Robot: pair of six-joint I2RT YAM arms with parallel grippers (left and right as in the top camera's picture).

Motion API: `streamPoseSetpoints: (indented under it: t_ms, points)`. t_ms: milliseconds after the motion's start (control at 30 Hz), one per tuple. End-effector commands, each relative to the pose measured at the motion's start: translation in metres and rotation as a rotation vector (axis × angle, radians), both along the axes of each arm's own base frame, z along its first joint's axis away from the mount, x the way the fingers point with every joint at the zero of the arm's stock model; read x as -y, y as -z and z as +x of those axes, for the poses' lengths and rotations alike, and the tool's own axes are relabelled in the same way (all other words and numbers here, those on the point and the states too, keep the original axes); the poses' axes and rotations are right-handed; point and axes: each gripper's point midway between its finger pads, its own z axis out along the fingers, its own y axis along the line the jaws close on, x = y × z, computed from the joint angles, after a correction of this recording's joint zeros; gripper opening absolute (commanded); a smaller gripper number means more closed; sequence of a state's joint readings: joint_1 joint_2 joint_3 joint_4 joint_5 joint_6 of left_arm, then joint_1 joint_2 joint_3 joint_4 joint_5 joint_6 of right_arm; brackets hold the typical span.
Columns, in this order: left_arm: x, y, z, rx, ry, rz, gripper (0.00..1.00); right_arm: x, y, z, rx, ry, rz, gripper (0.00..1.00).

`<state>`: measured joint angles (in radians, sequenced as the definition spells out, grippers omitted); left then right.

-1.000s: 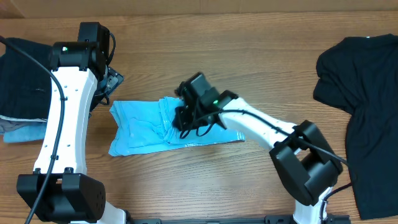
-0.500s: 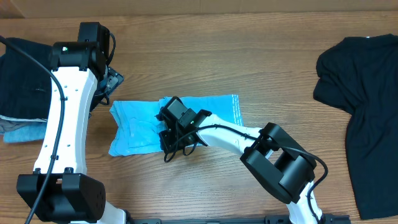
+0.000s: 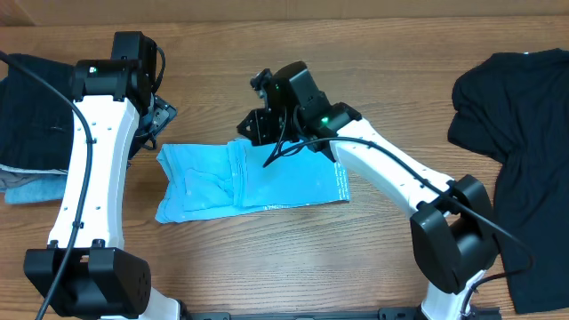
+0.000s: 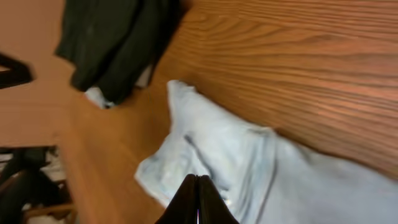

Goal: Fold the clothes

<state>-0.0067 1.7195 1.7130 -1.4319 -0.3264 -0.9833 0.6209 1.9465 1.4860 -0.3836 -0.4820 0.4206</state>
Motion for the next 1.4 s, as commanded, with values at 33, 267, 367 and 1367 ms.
streamPoseSetpoints:
  t_ms: [33, 267, 367, 1367]
  points:
    - [-0.003, -0.003, 0.002, -0.001, 0.018, 0.023, 1.00, -0.007, 0.032, 0.011, 0.018, 0.033, -0.057, 0.04]
    - [-0.003, -0.003, 0.002, -0.001, 0.018, 0.023, 1.00, -0.022, 0.096, 0.008, -0.076, 0.042, -0.087, 0.04]
    - [-0.003, -0.003, 0.002, -0.001, 0.017, 0.023, 1.00, -0.024, 0.122, 0.001, -0.115, 0.032, -0.114, 0.04]
    - [-0.003, -0.003, 0.002, -0.001, 0.018, 0.023, 1.00, 0.276, 0.028, 0.005, -0.254, 0.161, -0.278, 0.58]
